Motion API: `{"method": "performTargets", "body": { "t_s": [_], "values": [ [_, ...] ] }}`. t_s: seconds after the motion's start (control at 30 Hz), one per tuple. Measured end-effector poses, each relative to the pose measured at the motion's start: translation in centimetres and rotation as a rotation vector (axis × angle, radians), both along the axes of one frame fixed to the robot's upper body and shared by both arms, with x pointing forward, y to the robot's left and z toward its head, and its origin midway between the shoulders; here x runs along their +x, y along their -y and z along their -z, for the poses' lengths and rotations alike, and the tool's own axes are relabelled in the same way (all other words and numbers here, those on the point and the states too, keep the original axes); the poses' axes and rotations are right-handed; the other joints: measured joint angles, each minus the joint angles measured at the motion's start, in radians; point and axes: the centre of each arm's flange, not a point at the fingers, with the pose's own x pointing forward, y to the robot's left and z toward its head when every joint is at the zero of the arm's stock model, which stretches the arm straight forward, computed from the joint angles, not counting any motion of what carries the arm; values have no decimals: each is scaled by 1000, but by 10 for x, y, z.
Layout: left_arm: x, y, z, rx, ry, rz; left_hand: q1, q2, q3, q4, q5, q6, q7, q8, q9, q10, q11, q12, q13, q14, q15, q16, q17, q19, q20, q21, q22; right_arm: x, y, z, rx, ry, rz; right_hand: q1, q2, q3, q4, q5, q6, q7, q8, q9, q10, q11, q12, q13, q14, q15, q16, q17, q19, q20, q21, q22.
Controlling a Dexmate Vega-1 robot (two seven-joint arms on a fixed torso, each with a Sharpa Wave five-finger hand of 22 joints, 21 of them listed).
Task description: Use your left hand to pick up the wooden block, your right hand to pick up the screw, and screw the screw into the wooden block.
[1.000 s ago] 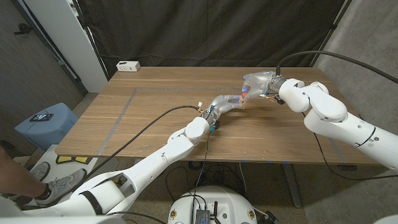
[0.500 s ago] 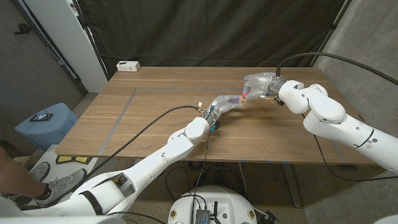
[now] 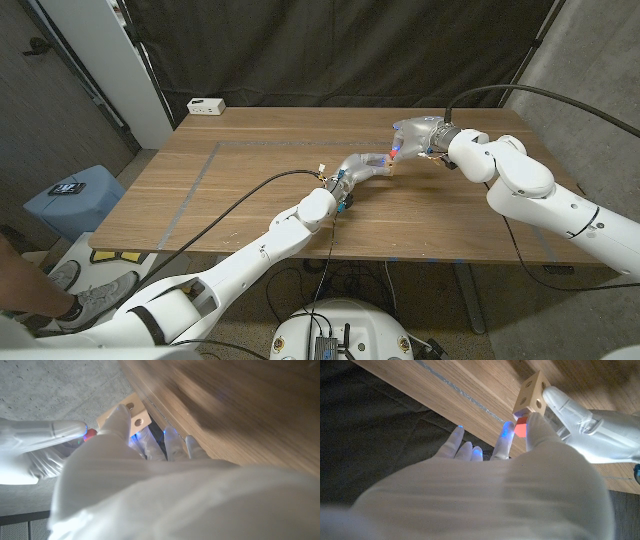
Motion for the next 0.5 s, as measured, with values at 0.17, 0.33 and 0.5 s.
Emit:
{"method": "performTargets", "body": {
  "t_s": [0.17, 0.33, 0.5],
  "values": [
    [1, 0, 0, 0, -1, -1, 0, 0, 0, 0, 0, 0, 0, 0, 1, 0, 0, 0, 0, 0, 0, 0, 0, 0, 0, 0, 0, 1, 0, -1, 3, -1, -2, 0, 0, 3, -3, 0, 0, 0, 0, 5, 0, 0, 0, 0, 0, 0, 0, 0, 0, 0, 0, 0],
    [2, 0, -1, 0, -1, 0, 0, 0, 0, 0, 0, 0, 0, -1, 1, 0, 0, 0, 0, 0, 0, 0, 0, 0, 0, 0, 0, 1, -1, -2, 4, -2, -4, 0, 0, 3, -3, 0, 6, -1, 8, 5, 0, 0, 0, 0, 4, -4, 0, 0, 7, 0, 0, 0],
    [2, 1, -1, 1, -2, 0, -1, -1, 0, 0, -1, 0, 0, -1, 1, -2, 1, 0, 1, 0, 0, 0, 0, 0, 0, 0, 0, 2, -1, -2, 4, -3, -6, 0, 0, 3, -3, 0, 18, -4, 17, 9, 11, 3, 0, 0, 4, -3, 0, 0, 7, 0, 0, 0]
  ]
}}
